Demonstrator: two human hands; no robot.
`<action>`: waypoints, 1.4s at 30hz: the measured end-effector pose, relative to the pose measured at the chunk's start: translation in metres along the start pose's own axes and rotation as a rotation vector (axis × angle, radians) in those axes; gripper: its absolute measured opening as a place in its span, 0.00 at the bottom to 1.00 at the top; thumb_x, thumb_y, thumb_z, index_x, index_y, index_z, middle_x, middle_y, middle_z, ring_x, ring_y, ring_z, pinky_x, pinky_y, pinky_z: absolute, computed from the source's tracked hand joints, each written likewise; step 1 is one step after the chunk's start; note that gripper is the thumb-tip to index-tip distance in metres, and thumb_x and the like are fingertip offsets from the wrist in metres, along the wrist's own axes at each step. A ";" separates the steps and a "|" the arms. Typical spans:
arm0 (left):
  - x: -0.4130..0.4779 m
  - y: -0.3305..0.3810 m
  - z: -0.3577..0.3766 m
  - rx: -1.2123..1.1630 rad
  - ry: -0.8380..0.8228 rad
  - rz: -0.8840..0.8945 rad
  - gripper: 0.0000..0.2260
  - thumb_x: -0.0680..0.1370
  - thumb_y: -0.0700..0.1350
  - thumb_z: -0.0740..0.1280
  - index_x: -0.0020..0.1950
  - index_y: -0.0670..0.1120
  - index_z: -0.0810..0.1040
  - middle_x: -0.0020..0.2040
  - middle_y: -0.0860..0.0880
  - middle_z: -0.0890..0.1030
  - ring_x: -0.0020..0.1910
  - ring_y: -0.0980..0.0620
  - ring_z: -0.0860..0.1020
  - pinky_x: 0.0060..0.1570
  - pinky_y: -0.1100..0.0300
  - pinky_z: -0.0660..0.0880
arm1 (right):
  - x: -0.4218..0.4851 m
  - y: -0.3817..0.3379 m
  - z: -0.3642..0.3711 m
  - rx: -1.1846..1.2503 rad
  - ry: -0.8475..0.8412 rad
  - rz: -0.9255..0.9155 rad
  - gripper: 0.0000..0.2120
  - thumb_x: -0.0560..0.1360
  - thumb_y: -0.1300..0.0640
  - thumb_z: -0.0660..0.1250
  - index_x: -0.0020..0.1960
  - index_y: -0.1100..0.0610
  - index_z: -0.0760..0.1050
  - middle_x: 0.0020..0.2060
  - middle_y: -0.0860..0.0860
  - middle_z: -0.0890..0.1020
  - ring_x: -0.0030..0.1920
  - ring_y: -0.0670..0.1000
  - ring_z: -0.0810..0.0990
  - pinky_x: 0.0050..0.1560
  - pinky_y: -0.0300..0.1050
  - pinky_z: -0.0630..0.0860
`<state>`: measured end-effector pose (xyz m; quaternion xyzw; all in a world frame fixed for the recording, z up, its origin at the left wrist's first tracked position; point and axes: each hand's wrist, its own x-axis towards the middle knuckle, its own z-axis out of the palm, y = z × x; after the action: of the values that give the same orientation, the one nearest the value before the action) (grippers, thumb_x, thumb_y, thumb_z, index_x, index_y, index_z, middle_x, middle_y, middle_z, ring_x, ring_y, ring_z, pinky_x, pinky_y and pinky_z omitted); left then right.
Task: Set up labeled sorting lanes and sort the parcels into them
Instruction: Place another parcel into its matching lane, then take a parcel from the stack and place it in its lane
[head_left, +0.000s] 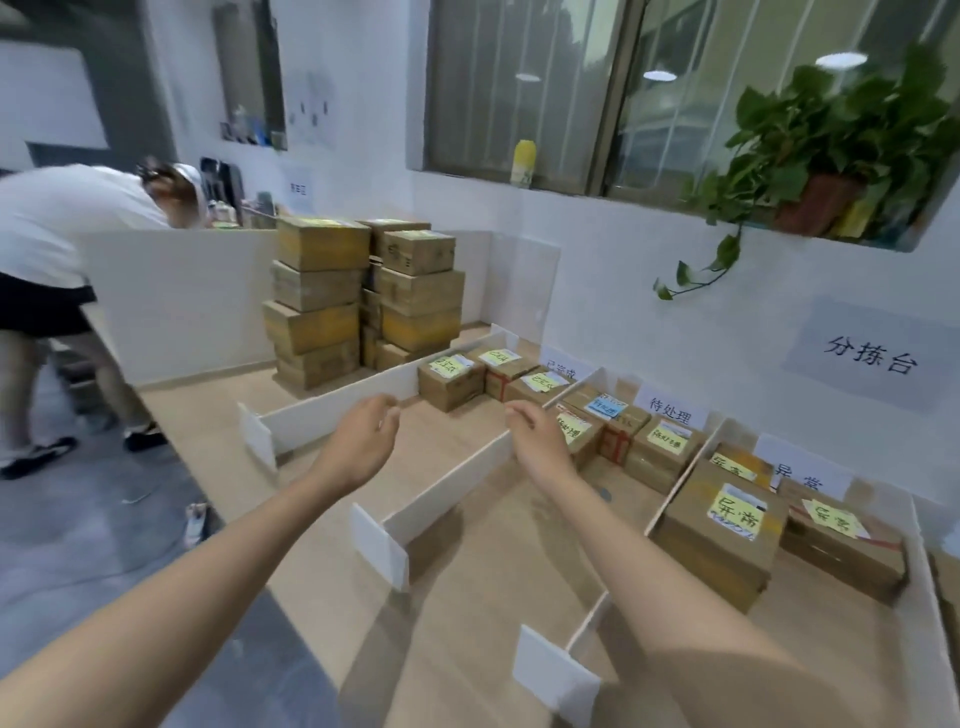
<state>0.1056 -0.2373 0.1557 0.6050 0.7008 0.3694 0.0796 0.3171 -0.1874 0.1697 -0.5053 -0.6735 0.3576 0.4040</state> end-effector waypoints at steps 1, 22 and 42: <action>-0.001 -0.013 -0.011 0.004 0.012 -0.026 0.16 0.82 0.44 0.55 0.66 0.39 0.72 0.66 0.41 0.74 0.65 0.44 0.70 0.63 0.55 0.65 | 0.001 -0.007 0.014 -0.002 -0.025 -0.009 0.11 0.80 0.56 0.58 0.58 0.54 0.77 0.52 0.46 0.77 0.54 0.47 0.73 0.55 0.42 0.69; 0.037 -0.183 -0.147 0.085 0.223 -0.225 0.15 0.82 0.48 0.54 0.61 0.42 0.74 0.59 0.45 0.77 0.60 0.46 0.73 0.55 0.55 0.68 | 0.090 -0.103 0.243 0.023 -0.325 -0.187 0.13 0.81 0.55 0.56 0.62 0.54 0.75 0.52 0.45 0.75 0.55 0.46 0.72 0.53 0.39 0.67; 0.206 -0.317 -0.220 0.197 0.220 -0.291 0.13 0.81 0.47 0.54 0.56 0.42 0.74 0.53 0.43 0.77 0.55 0.45 0.74 0.54 0.52 0.69 | 0.255 -0.160 0.408 0.182 -0.355 -0.171 0.12 0.80 0.55 0.57 0.60 0.52 0.75 0.49 0.44 0.74 0.50 0.45 0.72 0.55 0.43 0.71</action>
<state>-0.3197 -0.1418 0.1877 0.4584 0.8179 0.3476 -0.0044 -0.1564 -0.0071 0.1878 -0.3369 -0.7395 0.4647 0.3517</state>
